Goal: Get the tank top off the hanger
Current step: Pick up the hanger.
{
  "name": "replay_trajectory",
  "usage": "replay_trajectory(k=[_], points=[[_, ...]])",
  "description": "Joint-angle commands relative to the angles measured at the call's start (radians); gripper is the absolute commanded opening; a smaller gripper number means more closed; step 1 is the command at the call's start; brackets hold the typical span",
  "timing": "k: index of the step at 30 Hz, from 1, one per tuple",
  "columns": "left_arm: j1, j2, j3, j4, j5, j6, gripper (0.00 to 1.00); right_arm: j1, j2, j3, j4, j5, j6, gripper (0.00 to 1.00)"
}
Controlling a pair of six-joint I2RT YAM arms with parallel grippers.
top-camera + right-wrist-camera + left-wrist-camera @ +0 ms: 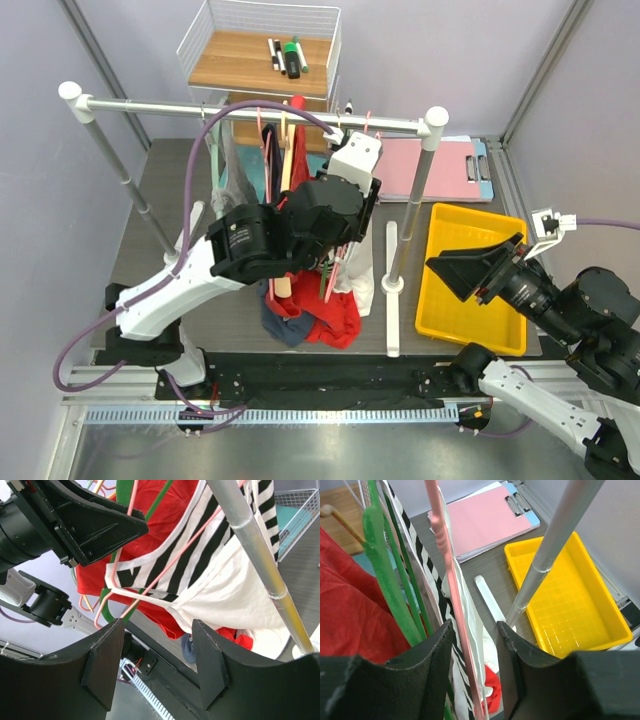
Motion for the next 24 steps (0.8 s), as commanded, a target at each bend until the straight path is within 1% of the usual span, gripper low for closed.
replay_trajectory(k=[1,8,12,13,14,17,24], points=[[-0.003,0.016,0.037,0.010,-0.053,0.004,0.39,0.006,-0.022,-0.004,-0.014,0.045,0.000,0.62],[-0.003,0.061,0.066,-0.010,-0.076,-0.001,0.35,0.006,-0.045,-0.014,-0.039,0.055,0.000,0.63],[-0.003,0.064,0.058,-0.007,-0.093,0.004,0.34,0.006,-0.058,-0.018,-0.043,0.061,0.000,0.63],[-0.003,0.064,0.057,-0.006,-0.096,0.006,0.33,0.006,-0.058,-0.020,-0.046,0.059,0.000,0.63],[-0.003,0.064,0.055,-0.007,-0.101,0.004,0.28,0.006,-0.061,-0.018,-0.045,0.058,-0.001,0.63],[-0.003,0.061,0.048,-0.006,-0.111,0.001,0.24,0.006,-0.065,-0.021,-0.048,0.056,0.002,0.63],[-0.003,0.059,0.051,-0.007,-0.122,0.006,0.22,0.006,-0.079,-0.026,-0.054,0.056,0.002,0.63]])
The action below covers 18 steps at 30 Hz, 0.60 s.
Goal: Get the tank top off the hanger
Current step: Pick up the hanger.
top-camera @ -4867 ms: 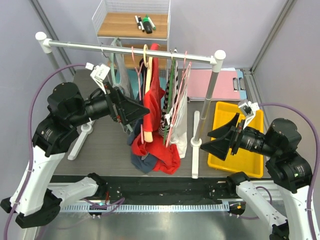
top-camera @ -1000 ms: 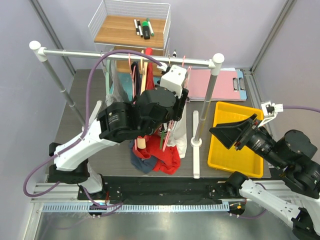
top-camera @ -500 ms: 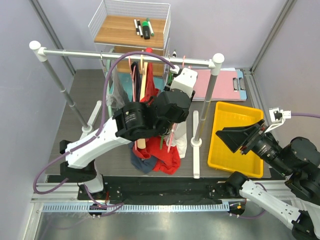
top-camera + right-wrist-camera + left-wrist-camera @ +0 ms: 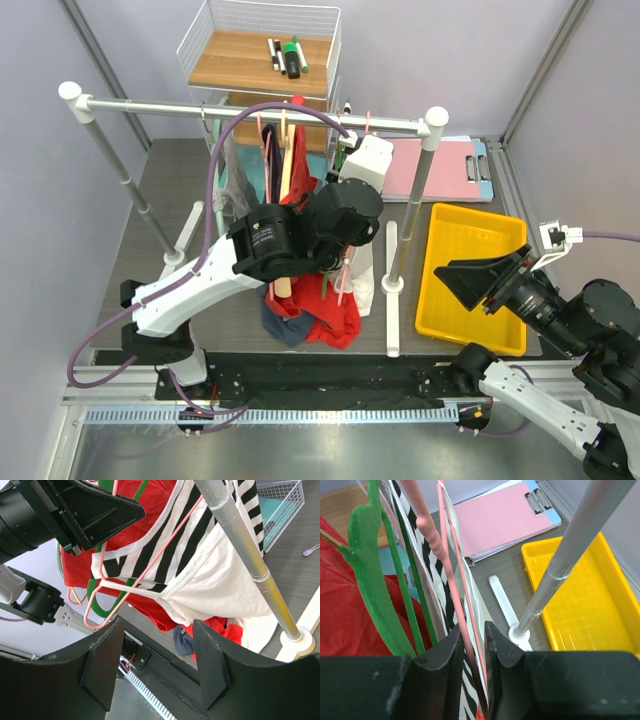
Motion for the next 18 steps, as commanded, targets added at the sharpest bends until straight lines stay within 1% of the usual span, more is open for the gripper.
replay_trajectory(k=[1,9,10,12,13,18], points=[[-0.003,-0.006,0.026,0.006,-0.041,0.006,0.22,0.004,-0.018,-0.002,0.018,0.018,-0.002,0.63],[-0.003,-0.006,0.031,0.000,-0.041,0.006,0.21,0.006,-0.018,-0.002,0.013,0.022,0.000,0.63],[-0.003,-0.007,0.032,0.002,-0.041,0.006,0.14,0.006,-0.018,-0.003,0.013,0.021,0.000,0.63],[-0.003,-0.012,0.034,0.000,-0.052,0.003,0.06,0.006,-0.016,-0.002,0.013,0.021,0.000,0.63],[-0.003,-0.013,0.034,-0.001,-0.058,0.000,0.00,0.004,-0.016,0.000,0.013,0.021,0.000,0.63],[-0.003,-0.030,0.035,0.000,-0.054,-0.011,0.00,0.006,-0.012,0.003,0.015,0.021,-0.003,0.63]])
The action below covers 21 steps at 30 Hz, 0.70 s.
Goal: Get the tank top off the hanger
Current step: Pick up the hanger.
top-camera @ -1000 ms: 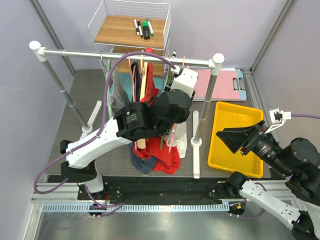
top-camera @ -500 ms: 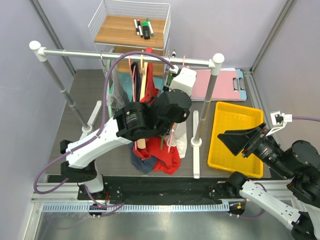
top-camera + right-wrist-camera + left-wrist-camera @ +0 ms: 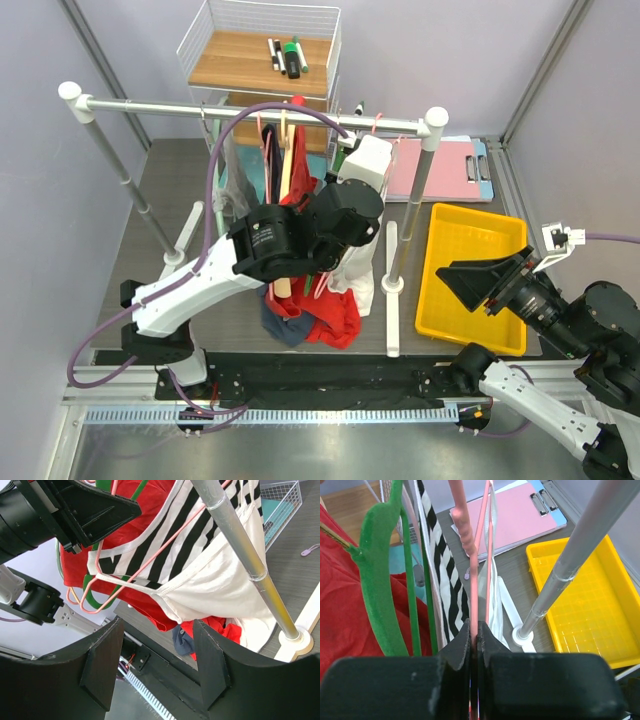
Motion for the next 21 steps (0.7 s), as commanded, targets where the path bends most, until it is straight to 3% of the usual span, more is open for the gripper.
replay_trajectory(k=[1,21], points=[[-0.003,-0.035,0.036,0.006,-0.026,-0.017,0.00,0.006,0.003,0.006,0.027,0.014,-0.003,0.63],[-0.003,-0.156,0.084,-0.049,0.144,-0.101,0.00,0.006,0.084,0.016,0.039,-0.015,-0.074,0.64]])
